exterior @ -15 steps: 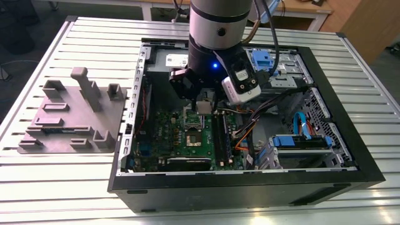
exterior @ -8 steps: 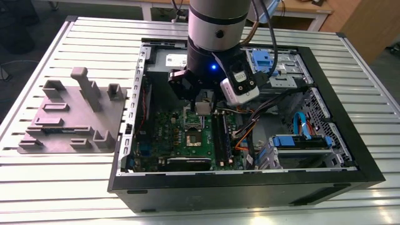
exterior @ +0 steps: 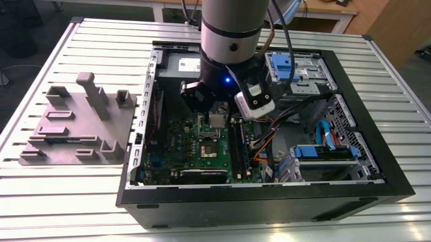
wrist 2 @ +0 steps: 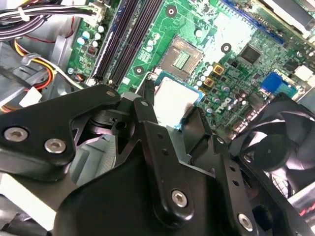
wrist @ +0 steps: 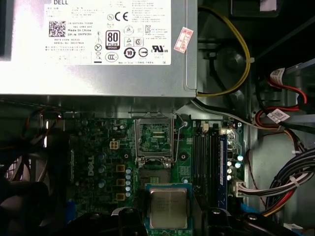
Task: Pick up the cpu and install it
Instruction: 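Place the cpu into insertion slot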
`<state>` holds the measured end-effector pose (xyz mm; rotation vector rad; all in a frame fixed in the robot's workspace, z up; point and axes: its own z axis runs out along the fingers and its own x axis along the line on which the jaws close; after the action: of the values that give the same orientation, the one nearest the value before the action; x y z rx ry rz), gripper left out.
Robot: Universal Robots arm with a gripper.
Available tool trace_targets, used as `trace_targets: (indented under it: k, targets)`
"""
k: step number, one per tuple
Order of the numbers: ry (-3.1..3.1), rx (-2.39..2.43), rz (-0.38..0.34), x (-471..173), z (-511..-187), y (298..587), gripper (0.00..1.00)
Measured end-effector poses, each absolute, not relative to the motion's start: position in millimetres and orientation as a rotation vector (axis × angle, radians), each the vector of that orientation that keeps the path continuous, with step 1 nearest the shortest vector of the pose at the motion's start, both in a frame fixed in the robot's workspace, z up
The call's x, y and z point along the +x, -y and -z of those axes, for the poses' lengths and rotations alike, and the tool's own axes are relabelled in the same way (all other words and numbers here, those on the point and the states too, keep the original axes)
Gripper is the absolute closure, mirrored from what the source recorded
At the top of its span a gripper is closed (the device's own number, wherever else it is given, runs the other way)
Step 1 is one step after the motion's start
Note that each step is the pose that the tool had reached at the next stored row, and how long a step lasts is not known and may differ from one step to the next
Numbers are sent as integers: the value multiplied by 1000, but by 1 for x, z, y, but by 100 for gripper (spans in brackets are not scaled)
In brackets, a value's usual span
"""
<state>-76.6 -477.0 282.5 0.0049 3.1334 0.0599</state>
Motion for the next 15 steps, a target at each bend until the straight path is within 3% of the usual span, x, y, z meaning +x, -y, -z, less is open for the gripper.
trace_targets:
  k: [15]
  targets:
    - [-3134, -13, -60, -77, -264, 480, 53]
